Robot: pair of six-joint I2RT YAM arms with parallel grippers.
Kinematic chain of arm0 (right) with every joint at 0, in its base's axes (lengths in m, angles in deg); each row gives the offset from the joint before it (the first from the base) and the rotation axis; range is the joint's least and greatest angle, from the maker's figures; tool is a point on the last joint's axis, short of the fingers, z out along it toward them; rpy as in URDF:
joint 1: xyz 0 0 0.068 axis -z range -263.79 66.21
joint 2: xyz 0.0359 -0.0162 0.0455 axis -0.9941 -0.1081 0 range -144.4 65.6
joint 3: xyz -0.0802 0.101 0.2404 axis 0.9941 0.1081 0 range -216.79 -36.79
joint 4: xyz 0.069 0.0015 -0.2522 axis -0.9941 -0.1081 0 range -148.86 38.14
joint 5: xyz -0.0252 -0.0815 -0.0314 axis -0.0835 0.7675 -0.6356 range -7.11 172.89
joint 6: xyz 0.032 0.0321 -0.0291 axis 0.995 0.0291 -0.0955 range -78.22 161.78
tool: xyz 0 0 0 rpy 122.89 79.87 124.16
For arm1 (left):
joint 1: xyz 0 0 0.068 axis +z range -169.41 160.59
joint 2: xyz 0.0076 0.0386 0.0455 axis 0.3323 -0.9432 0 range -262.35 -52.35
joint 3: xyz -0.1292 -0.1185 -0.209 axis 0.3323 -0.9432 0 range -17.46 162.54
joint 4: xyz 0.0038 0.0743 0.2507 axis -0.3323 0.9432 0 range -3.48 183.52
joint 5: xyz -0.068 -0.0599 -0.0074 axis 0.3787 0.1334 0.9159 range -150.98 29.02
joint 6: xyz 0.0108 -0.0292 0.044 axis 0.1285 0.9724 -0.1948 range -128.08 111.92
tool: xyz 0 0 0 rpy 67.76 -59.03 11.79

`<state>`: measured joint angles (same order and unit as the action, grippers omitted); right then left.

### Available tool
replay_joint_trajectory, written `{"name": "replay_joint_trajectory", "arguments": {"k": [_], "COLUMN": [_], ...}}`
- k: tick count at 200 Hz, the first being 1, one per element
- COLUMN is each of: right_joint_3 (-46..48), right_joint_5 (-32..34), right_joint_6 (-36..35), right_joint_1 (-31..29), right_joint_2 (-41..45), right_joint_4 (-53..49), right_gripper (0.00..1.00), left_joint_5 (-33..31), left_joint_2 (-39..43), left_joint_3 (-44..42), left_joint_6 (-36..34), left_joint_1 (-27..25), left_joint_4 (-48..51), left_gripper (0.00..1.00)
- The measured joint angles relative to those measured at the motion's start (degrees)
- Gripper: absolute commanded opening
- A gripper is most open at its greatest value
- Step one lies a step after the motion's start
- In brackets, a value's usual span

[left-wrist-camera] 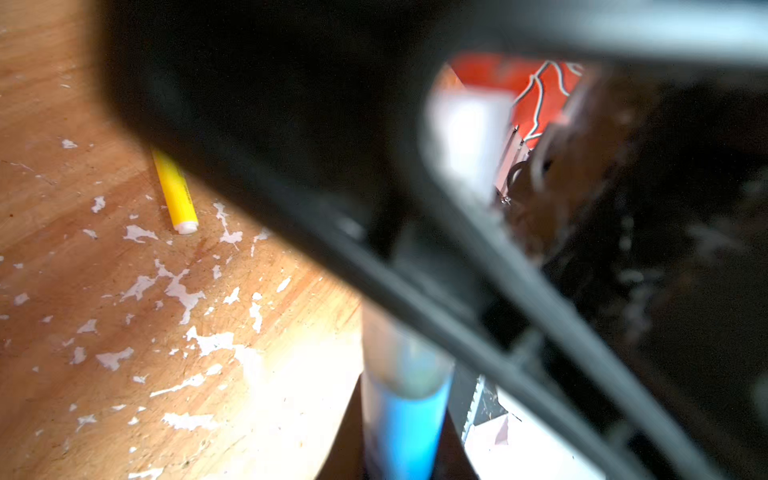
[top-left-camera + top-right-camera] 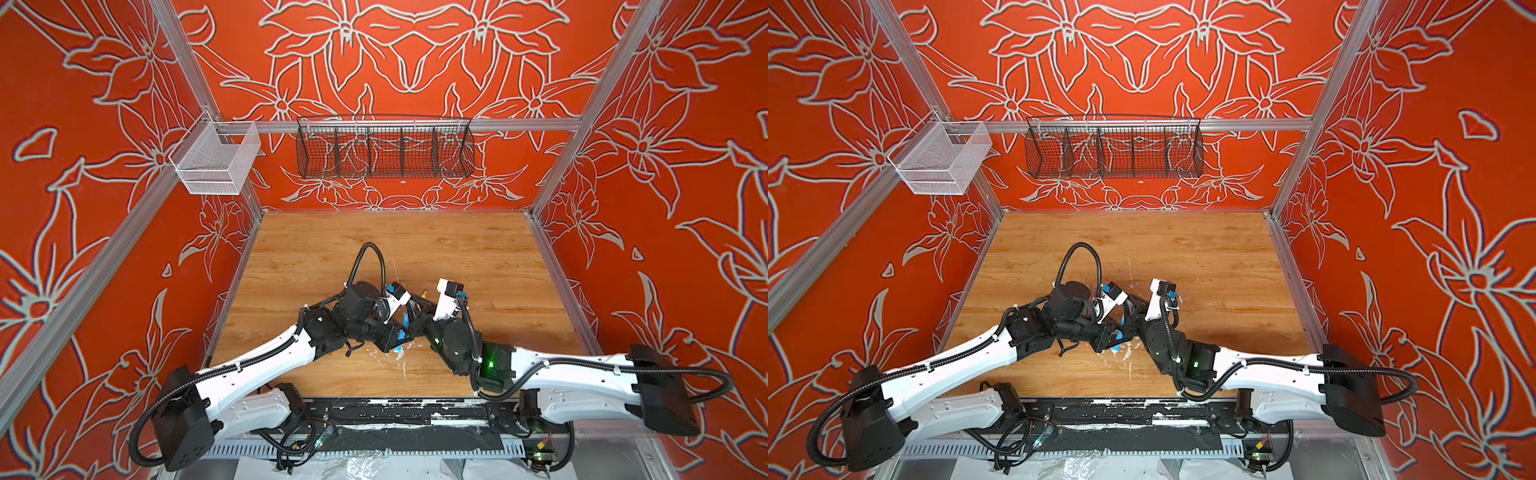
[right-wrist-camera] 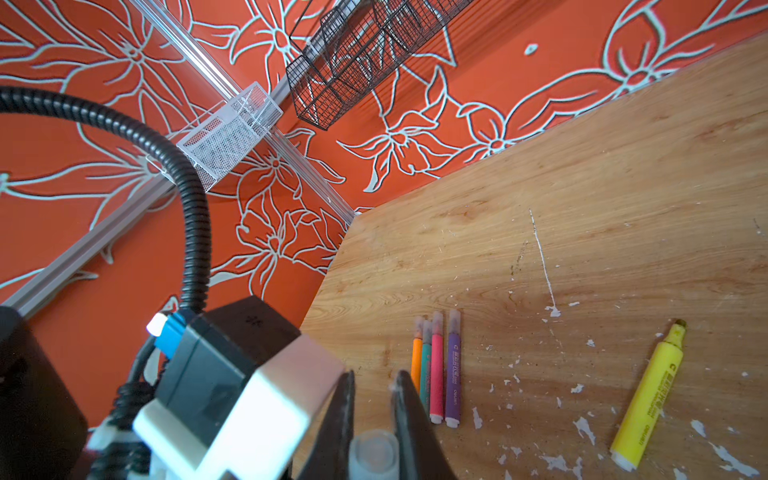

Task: Insert the pens into the pen caps
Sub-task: 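Open the right gripper and withdraw it from the capped blue marker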

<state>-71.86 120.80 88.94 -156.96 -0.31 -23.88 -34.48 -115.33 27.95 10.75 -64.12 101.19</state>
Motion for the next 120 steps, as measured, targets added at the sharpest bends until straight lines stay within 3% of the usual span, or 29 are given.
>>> {"name": "replay_joint_trajectory", "arguments": {"k": [38, 76, 100, 120], "right_joint_3": [0.24, -1.33, -1.46, -1.60], "right_joint_5": [0.28, 0.02, -2.01, -2.58], "right_joint_6": [-0.37, -2.91, -6.91, -9.25], "right_joint_1": [-1.38, -2.84, -3.89, 0.81], "right_joint_2": [2.51, 9.42, 15.10, 18.95], "right_joint_4": [-0.87, -10.34, -20.96, -27.89], "right_gripper": [0.00, 0.31, 0.54, 0.65], "left_joint_5": [2.32, 4.85, -4.81, -9.35], "left_joint_2": [2.69, 6.25, 7.89, 7.85], "left_joint_3": [-2.36, -6.60, -9.27, -11.85], "left_joint_6": [-0.74, -2.36, 2.23, 5.25], "left_joint_1": [0.09, 0.09, 5.22, 6.10], "left_joint_4": [-2.89, -10.23, -15.37, -15.61], "left_gripper": [0.00, 0.00, 0.00, 0.00]}}
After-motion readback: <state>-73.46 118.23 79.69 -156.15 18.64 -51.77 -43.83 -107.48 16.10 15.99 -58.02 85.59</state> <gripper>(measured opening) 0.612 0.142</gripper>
